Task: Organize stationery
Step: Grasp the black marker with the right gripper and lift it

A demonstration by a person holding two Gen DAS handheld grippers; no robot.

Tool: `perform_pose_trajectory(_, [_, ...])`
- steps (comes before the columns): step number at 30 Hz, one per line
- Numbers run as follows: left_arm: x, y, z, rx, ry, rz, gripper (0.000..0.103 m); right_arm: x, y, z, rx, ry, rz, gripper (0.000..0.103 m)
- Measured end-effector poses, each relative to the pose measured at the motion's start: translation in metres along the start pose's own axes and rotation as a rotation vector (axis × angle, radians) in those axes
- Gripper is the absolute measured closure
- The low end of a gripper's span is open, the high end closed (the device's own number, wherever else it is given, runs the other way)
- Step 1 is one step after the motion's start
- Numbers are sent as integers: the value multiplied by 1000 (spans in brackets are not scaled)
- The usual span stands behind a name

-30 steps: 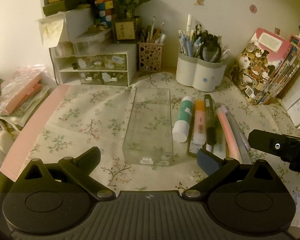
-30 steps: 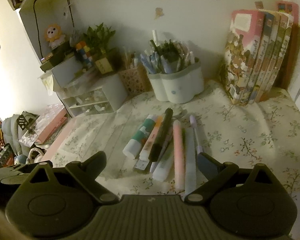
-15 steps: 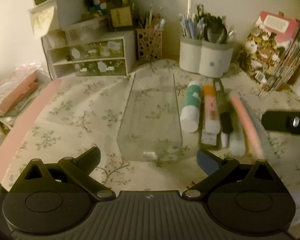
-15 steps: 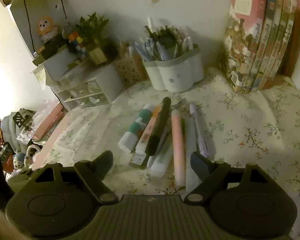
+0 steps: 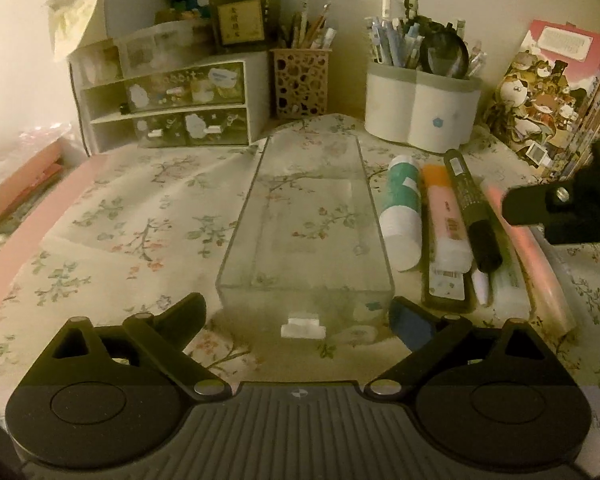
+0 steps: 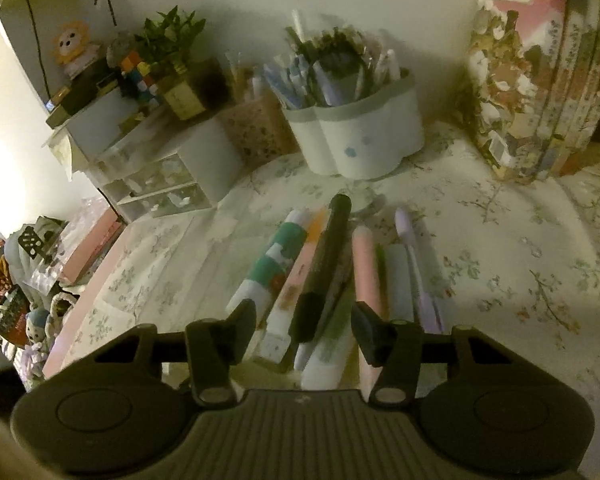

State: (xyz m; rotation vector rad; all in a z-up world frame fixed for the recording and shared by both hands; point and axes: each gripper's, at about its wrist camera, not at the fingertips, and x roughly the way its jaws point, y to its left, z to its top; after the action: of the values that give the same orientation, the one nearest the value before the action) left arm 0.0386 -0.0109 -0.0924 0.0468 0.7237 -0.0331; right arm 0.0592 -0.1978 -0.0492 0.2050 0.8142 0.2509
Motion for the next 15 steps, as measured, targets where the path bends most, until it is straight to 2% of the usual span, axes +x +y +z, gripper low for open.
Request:
perform_pose_trajectory(3, [2,0,-3,-2,-27,-14,13,9,-1,9,2,6,8,68])
perform_pose_trajectory(6, [1,-1,-6,1,-62,-29,22,20,-4,20,25,24,44,71])
perform_pose_trajectory(9, [-1,-3,-10,5,-97,-35,30,35,-5,28,28,52,34,74])
perform_pose_trajectory(15, [-1,-3,-11,3,-114,-41,30,58,-8,40,43,99,17,82])
